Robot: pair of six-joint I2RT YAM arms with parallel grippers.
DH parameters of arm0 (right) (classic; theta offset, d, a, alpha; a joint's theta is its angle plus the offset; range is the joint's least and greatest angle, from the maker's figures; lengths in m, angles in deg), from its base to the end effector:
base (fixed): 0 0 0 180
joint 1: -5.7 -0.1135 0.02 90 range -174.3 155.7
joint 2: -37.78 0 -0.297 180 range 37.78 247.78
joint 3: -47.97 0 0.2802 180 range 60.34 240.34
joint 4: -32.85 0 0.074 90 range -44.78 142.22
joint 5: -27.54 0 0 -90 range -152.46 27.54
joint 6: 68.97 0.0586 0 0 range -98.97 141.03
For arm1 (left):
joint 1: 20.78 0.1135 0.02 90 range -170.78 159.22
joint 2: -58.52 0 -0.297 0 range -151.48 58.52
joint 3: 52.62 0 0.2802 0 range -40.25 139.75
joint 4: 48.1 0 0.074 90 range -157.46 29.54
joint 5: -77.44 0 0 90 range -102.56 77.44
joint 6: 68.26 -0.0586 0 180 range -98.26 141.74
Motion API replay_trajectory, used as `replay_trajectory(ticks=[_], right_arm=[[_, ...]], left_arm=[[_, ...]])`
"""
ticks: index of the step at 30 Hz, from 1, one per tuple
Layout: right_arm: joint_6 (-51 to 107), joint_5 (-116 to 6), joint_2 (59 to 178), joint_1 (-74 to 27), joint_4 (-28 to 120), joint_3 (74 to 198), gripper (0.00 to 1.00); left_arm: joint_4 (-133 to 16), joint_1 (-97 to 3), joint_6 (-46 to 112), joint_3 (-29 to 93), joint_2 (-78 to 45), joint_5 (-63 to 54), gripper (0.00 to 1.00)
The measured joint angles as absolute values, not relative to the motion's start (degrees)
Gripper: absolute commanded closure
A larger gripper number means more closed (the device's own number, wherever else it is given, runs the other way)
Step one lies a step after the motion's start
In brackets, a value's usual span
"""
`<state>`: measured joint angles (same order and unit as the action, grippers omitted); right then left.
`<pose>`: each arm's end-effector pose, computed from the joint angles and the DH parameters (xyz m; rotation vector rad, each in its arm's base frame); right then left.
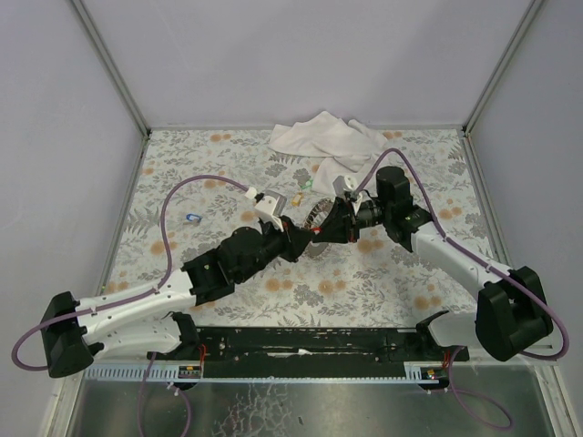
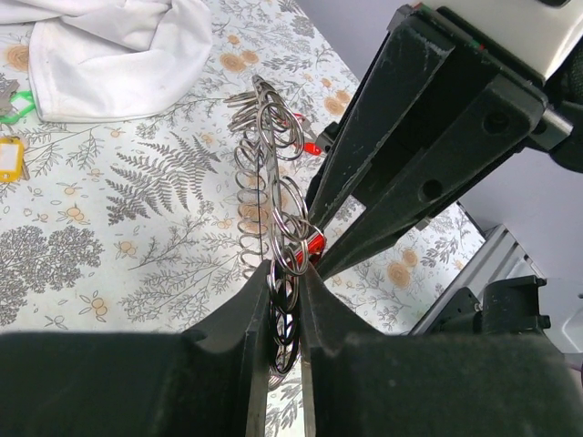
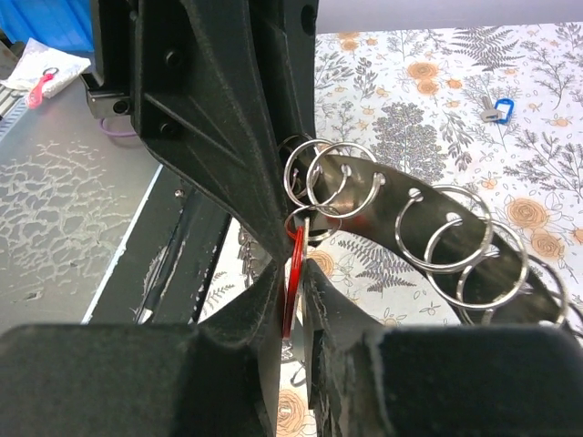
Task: Remove the keys from the keyring
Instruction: Pick up the key from the keyring.
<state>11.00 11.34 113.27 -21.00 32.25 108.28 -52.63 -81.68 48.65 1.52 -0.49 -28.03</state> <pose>0.2458 0.1866 0.3049 -1.3763 1.2177 1.3588 0.1474 -0.2327 0.3230 0.3282 1.7838 -0.8833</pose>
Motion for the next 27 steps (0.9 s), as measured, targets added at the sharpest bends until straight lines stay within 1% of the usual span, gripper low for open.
replay_trajectory(ticks=[2, 9, 19, 27], right_arm=[[9.7, 10.8, 113.3, -21.0, 34.0, 109.0, 0.84], [5.2, 8.5, 113.3, -21.0, 40.8, 111.6, 0.96], [1.2, 7.4, 113.3, -21.0, 48.8, 115.5, 0.99], [-3.7, 7.3, 113.5, -21.0, 56.3, 118.8, 1.00]], left_arm=[[-53.4, -81.7, 48.6, 1.5, -0.2, -28.3, 1.00], [-54.7, -81.7, 48.0, 1.5, 0.0, -28.7, 1.00], [-56.9, -81.7, 47.0, 1.5, 0.0, -28.7, 1.00], [-57.8, -81.7, 46.1, 1.5, 0.0, -30.0, 1.00]])
